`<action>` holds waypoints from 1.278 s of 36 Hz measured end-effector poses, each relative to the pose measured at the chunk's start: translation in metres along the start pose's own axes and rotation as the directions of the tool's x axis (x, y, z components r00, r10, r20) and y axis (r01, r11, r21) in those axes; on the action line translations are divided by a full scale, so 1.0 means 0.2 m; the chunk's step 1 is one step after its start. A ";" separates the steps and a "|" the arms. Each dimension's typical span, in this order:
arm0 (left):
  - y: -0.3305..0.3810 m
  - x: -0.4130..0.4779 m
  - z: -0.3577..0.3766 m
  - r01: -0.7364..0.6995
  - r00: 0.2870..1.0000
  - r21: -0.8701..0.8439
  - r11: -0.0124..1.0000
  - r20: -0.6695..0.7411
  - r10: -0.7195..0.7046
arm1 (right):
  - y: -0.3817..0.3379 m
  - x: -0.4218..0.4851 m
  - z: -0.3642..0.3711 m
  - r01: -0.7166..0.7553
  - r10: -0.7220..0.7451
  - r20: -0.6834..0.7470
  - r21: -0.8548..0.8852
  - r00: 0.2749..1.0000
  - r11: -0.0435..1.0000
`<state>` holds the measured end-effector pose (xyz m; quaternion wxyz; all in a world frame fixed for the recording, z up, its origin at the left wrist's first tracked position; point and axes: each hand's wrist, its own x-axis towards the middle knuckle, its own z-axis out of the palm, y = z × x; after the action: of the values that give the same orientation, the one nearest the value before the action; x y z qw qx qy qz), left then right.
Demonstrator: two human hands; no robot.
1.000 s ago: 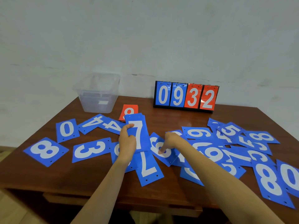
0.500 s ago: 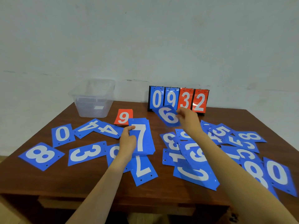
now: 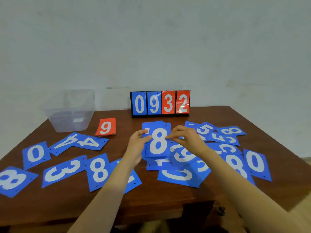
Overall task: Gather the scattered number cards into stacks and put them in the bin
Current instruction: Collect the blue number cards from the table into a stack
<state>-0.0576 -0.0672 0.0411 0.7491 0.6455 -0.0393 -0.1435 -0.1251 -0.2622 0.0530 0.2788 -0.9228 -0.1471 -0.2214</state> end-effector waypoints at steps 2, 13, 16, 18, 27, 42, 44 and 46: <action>-0.01 0.00 0.05 -0.015 1.000 0.007 1.000 0.018 0.015 | 0.03 -0.02 0.00 -0.018 0.018 0.004 -0.027 1.000 0.999; -0.08 0.03 0.15 -0.093 0.994 0.170 0.981 -0.035 0.101 | 0.22 -0.04 -0.04 -0.461 0.493 0.120 -0.218 0.862 0.860; -0.11 0.04 0.15 -0.114 0.990 0.263 0.958 -0.048 0.131 | 0.30 -0.03 -0.07 -0.634 0.694 0.186 -0.296 0.695 0.714; -0.14 0.05 0.15 -0.138 0.987 0.284 0.949 -0.039 0.155 | 0.34 -0.03 -0.07 -0.674 0.755 0.225 -0.346 0.616 0.653; -0.24 0.06 0.13 -0.127 0.991 0.255 0.959 -0.006 0.132 | 0.43 -0.06 0.01 -0.696 0.854 0.286 -0.496 0.434 0.519; -0.27 0.02 0.06 -0.126 0.985 0.215 0.968 -0.090 0.148 | 0.39 -0.03 -0.03 -0.710 0.816 0.107 -0.437 0.568 0.552; -0.27 0.02 0.04 -0.112 0.984 0.219 0.969 -0.114 0.139 | 0.36 -0.04 -0.08 -0.783 0.814 0.045 -0.245 0.580 0.571; -0.27 0.02 0.02 -0.098 0.982 0.214 0.972 -0.137 0.129 | 0.33 -0.05 -0.14 -0.813 0.815 0.005 0.066 0.580 0.578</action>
<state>-0.0637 -0.0791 -0.0121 0.6861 0.7252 -0.0345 -0.0465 -0.1165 -0.3322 0.0397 0.3792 -0.8757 0.2890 -0.0763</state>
